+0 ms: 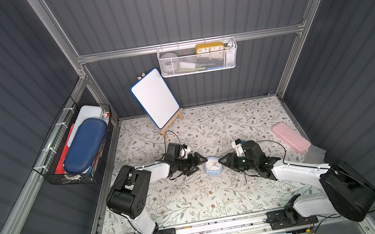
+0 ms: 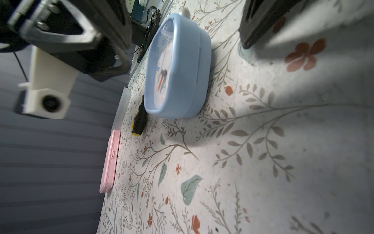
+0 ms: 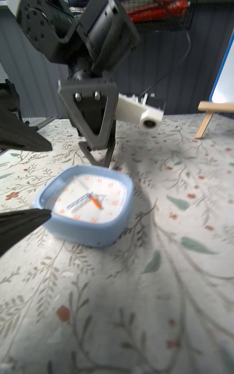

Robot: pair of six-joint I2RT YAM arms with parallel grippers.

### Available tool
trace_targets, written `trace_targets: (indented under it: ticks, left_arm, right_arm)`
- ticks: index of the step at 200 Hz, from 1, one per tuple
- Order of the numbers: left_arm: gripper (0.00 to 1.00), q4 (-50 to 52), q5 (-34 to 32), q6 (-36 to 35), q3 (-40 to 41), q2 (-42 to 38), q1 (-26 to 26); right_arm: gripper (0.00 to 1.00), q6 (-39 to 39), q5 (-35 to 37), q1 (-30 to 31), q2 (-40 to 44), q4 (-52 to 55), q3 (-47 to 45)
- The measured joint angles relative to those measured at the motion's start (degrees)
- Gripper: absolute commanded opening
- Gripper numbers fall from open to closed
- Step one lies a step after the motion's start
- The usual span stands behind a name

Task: Remove the battery from the alarm
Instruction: Adjust the alarm at the center of the board.

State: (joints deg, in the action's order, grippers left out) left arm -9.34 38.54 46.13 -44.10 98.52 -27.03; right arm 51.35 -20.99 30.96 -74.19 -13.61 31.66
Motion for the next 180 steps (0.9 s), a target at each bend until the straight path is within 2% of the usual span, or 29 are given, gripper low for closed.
trace_targets:
  ticks: [43,61,86,98,112,118,129,137,154,180]
  left_arm:
    - [0.87,0.6,-0.7,0.1,0.0,-3.0,0.0]
    - [0.87,0.3,-0.7,0.4,0.0,-3.9,-0.2]
    - [0.86,-0.9,-0.7,1.5,0.4,-3.9,-0.5]
    - [0.85,-1.2,-0.7,2.0,0.7,-3.8,-0.7]
    - [0.84,-1.4,-0.8,2.3,0.7,-3.4,-0.7]
    - [0.81,-1.4,-1.0,2.4,0.7,-3.2,-0.7]
    - [0.68,-1.3,-1.4,2.8,0.7,-2.7,-0.7]
    - [0.60,-0.9,-1.8,2.9,0.6,-2.4,-0.7]
    - [0.48,0.6,-2.9,2.3,0.1,-1.6,-0.7]
    - [0.35,2.8,-5.7,2.1,-1.2,-0.8,-0.7]
  right_arm:
    - [0.52,-7.6,6.9,-2.4,4.4,13.2,6.9]
    - [0.51,-8.6,9.1,-3.2,4.2,17.2,7.2]
    - [0.49,-8.7,8.8,-3.3,1.4,19.7,7.1]
    - [0.45,-8.3,8.4,-3.3,-0.5,19.5,6.7]
    - [0.32,-7.6,8.4,-3.3,-2.5,19.8,6.4]
    - [0.26,-7.9,8.7,-3.3,-3.3,20.1,6.4]
    - [0.14,-7.7,9.3,-3.3,-4.4,20.9,6.4]
    - [0.08,-8.4,9.5,-3.3,-5.3,21.4,6.6]
    - [0.05,-8.4,9.7,-3.3,-6.9,22.1,6.8]
    - [0.04,-9.5,9.6,-3.3,-10.1,22.6,8.0]
